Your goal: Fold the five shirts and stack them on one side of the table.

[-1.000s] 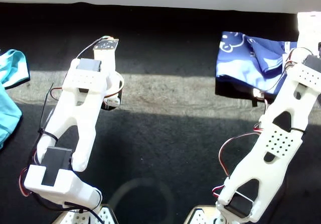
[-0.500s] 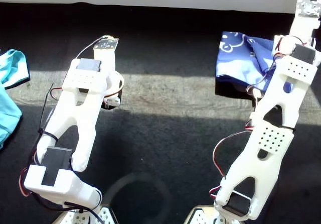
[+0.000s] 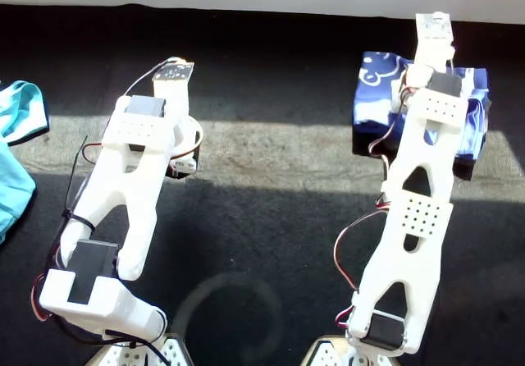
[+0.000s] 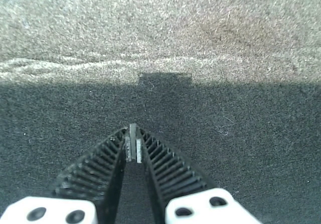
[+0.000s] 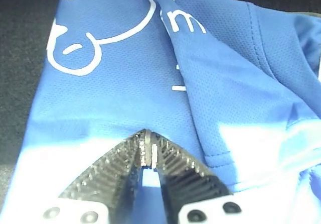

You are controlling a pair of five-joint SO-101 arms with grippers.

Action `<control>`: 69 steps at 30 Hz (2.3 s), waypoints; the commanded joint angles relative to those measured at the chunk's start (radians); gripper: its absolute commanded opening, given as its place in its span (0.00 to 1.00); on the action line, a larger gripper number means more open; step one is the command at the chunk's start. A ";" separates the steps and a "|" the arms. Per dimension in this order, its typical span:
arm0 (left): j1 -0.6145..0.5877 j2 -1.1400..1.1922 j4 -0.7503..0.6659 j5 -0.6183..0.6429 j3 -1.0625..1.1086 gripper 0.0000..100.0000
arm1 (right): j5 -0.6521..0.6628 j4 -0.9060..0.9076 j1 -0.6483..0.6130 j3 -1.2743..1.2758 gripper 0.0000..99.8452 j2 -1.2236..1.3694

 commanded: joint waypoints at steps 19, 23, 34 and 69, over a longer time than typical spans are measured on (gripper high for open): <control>-0.008 -0.045 -0.011 0.000 -0.013 0.01 | -0.015 -0.529 0.220 -0.042 0.01 0.041; -0.008 -0.045 -0.011 0.000 -0.013 0.01 | -0.015 -0.664 0.223 -0.035 0.01 0.042; -0.010 -0.045 -0.005 0.000 -0.005 0.01 | -0.015 -0.769 0.214 -0.093 0.01 0.022; -0.010 -0.045 -0.009 0.000 -0.004 0.01 | -0.011 -0.849 0.186 -0.255 0.01 0.292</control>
